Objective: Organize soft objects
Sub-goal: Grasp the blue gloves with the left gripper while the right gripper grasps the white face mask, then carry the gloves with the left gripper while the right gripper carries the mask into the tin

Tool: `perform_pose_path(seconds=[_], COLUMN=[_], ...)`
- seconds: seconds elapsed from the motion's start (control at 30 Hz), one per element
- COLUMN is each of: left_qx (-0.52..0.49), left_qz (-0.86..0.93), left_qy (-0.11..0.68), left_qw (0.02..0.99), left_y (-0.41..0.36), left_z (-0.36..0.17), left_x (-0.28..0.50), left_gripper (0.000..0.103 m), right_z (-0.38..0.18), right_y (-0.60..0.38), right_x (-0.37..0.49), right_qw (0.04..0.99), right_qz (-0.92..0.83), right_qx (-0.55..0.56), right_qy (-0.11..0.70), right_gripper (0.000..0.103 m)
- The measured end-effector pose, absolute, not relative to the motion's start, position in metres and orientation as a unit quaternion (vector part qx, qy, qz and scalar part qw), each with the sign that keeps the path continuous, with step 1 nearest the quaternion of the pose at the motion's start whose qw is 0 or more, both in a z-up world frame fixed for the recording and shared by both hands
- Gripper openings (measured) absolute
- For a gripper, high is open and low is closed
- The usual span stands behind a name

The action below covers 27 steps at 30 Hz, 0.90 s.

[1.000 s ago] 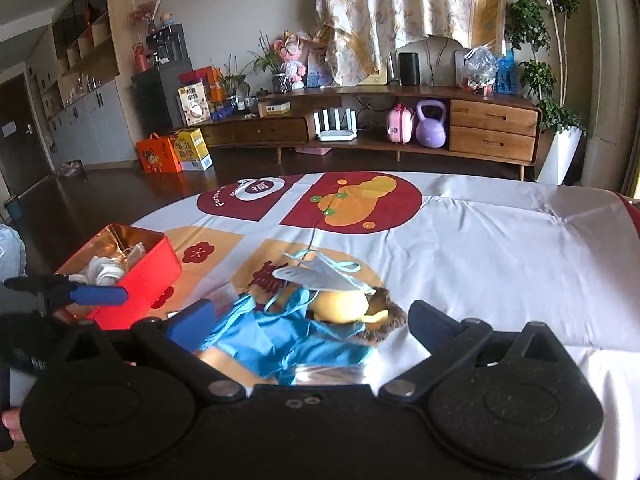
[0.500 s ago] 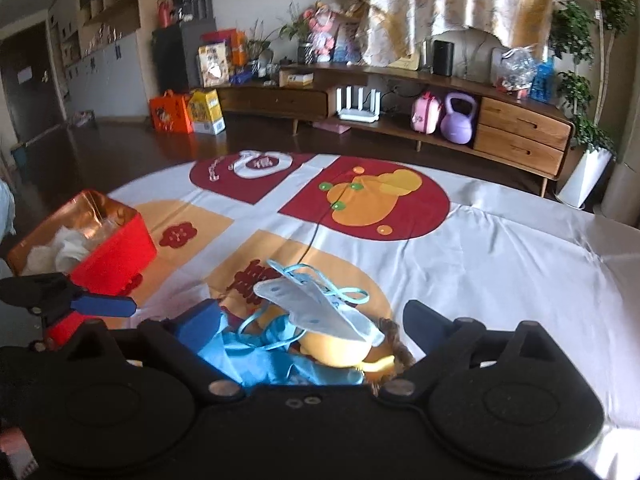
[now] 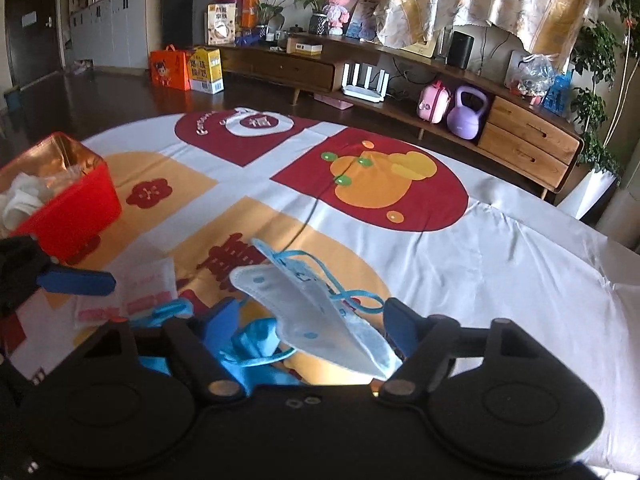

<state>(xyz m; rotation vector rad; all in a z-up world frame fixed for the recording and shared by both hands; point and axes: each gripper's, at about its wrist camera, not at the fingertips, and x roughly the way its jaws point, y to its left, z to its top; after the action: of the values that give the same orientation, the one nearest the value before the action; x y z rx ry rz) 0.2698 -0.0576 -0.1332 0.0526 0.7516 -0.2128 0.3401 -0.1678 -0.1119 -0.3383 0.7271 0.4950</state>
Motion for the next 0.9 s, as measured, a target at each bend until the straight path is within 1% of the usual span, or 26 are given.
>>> perform_pose_path(seconds=[0.17, 0.23, 0.33, 0.4, 0.43, 0.47, 0.53, 0.6, 0.67, 0.73, 0.77, 0.8, 0.83, 0.9], left_qx=[0.037, 0.035, 0.036, 0.040, 0.042, 0.044, 0.046, 0.047, 0.053, 0.064, 0.065, 0.066, 0.065, 0.057], left_qz=[-0.105, -0.107, -0.112, -0.119, -0.123, -0.126, -0.130, -0.135, -0.135, -0.130, -0.131, -0.132, -0.130, -0.130], left_qy=[0.362, 0.361, 0.358, 0.357, 0.357, 0.359, 0.363, 0.366, 0.366, 0.364, 0.363, 0.363, 0.363, 0.363], left_qw=[0.925, 0.926, 0.926, 0.926, 0.925, 0.924, 0.922, 0.920, 0.919, 0.920, 0.920, 0.920, 0.920, 0.921], left_y=[-0.061, -0.061, -0.063, -0.066, -0.067, -0.069, -0.072, -0.074, -0.076, -0.078, -0.078, -0.077, -0.077, -0.075], left_z=[-0.137, -0.137, -0.137, -0.136, -0.136, -0.137, -0.137, -0.138, -0.137, -0.136, -0.136, -0.135, -0.134, -0.131], left_x=[0.270, 0.271, 0.271, 0.270, 0.271, 0.271, 0.271, 0.272, 0.271, 0.270, 0.269, 0.268, 0.268, 0.267], left_gripper=[0.102, 0.098, 0.088, 0.077, 0.073, 0.067, 0.059, 0.043, 0.033, 0.029, 0.022, 0.018, 0.017, 0.013], right_z=[-0.114, -0.114, -0.110, -0.108, -0.108, -0.107, -0.106, -0.103, -0.100, -0.098, -0.096, -0.095, -0.094, -0.092], right_y=[-0.171, -0.171, -0.173, -0.174, -0.175, -0.176, -0.178, -0.180, -0.182, -0.185, -0.187, -0.189, -0.191, -0.194], right_x=[0.343, 0.342, 0.339, 0.339, 0.339, 0.339, 0.338, 0.337, 0.335, 0.334, 0.333, 0.333, 0.332, 0.330], right_qw=[0.893, 0.894, 0.898, 0.899, 0.899, 0.900, 0.903, 0.906, 0.909, 0.911, 0.912, 0.913, 0.913, 0.915], right_qz=[0.236, 0.235, 0.237, 0.239, 0.239, 0.238, 0.234, 0.230, 0.227, 0.224, 0.223, 0.221, 0.220, 0.216], right_qx=[-0.157, -0.161, -0.155, -0.151, -0.149, -0.148, -0.145, -0.143, -0.141, -0.137, -0.134, -0.130, -0.127, -0.122], right_qy=[0.349, 0.346, 0.337, 0.335, 0.334, 0.333, 0.331, 0.326, 0.320, 0.318, 0.318, 0.318, 0.318, 0.318], right_gripper=[0.061, 0.055, 0.048, 0.044, 0.041, 0.039, 0.036, 0.032, 0.030, 0.023, 0.023, 0.021, 0.015, 0.010])
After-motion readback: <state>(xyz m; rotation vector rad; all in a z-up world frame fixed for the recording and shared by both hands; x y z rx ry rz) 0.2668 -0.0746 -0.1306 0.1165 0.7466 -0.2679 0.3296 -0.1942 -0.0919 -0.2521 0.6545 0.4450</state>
